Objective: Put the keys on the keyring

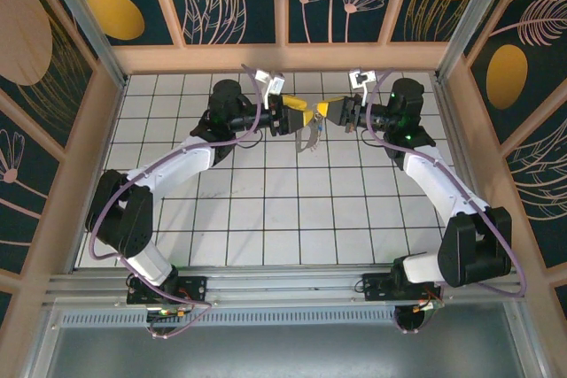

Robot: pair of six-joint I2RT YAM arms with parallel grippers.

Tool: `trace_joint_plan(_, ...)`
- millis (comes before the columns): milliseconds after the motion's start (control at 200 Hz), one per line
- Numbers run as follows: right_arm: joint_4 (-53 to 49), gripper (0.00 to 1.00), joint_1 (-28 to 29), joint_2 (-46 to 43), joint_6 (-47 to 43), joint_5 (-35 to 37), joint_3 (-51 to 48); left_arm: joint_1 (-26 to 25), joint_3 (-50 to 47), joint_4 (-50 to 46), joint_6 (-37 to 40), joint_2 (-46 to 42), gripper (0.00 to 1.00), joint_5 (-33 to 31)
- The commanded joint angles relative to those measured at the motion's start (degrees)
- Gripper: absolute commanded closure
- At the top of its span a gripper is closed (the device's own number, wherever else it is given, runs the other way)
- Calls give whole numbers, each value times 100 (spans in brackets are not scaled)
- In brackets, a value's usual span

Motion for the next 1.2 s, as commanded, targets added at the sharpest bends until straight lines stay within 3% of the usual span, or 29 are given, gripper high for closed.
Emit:
trace_joint_plan(0,207,100,46,23,-54,-226,161,18,158,283,-87,71,40,277)
trace_joint_plan(300,251,100,144,68,-36,-207,141,11,167,605,-357,174,42,380)
trace_joint_plan(445,269,100,181,107,-50,-206,148,11,150,778,-465,234,48,442)
trace_joint_plan(561,268,100,199,147,-63,-189,139,2,167,885,-533,277,60,512)
trace_joint_plan(676,271,100,207,181,-72,-183,139,5,146,1031,-605,278,81,555)
trace_joint_plan(866,275,100,210,219,-82,-137,143,-6,107,1173,-670,278,100,638)
trace_joint_plan(1086,435,100,217,232,102,-11,138,-24,-120,1640,-943,222,100,626)
trace_joint_plan(1156,482,75,186,126,175,210,76,-17,-250,1791,-1020,146,100,433)
trace_joint_plan(1196,541,65,142,22,236,355,4,-24,-292,1830,-1058,121,100,335)
